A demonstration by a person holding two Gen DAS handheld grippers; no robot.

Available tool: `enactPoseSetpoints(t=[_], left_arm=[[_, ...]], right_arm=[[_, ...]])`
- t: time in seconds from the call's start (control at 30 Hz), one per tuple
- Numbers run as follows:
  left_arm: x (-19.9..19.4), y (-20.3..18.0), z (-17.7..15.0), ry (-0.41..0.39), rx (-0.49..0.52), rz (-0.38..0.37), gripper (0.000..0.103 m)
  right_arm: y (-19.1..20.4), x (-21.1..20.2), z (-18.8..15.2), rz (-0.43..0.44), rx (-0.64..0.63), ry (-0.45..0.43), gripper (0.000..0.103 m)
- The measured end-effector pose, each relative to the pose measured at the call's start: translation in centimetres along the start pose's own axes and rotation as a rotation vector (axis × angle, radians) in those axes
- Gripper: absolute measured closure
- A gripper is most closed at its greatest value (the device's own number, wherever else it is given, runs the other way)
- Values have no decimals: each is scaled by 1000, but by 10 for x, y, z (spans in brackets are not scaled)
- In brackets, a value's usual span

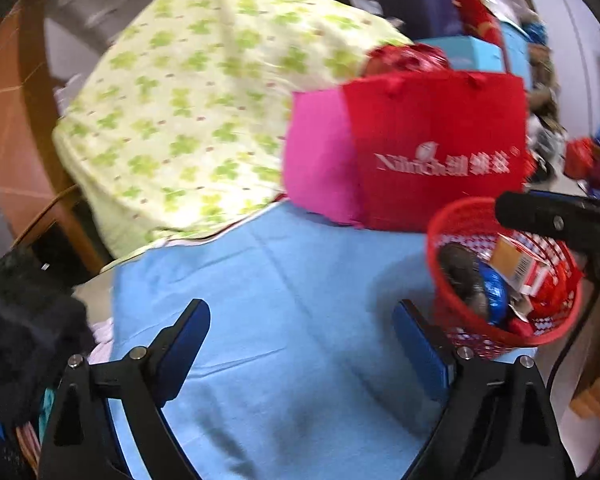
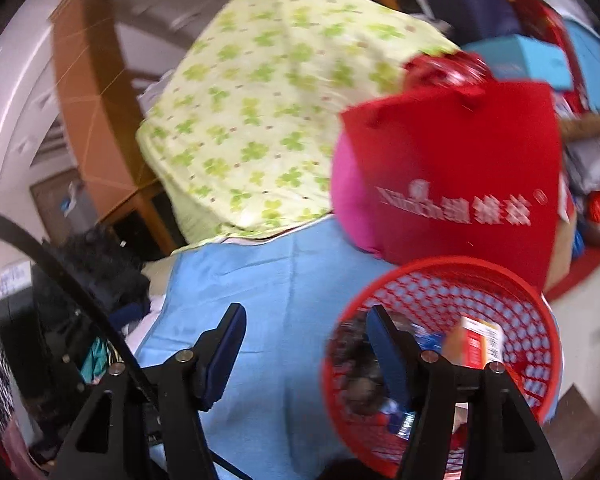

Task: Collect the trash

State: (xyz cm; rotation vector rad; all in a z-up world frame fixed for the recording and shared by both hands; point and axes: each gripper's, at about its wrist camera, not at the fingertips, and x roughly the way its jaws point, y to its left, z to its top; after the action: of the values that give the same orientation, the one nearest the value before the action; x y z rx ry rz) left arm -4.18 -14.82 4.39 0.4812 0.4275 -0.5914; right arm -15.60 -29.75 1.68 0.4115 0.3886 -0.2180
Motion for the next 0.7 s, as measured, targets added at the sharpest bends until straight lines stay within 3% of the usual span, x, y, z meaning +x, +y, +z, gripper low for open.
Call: enactPoseSetpoints(t=[0.27, 0.7], left_arm=[[-29, 55, -12, -33, -130, 108, 7], [-78, 120, -43, -58, -285, 260, 6]], right_arm=[[78, -4, -2, 10, -163, -33, 33], [161, -7, -18, 75, -277, -23, 33]])
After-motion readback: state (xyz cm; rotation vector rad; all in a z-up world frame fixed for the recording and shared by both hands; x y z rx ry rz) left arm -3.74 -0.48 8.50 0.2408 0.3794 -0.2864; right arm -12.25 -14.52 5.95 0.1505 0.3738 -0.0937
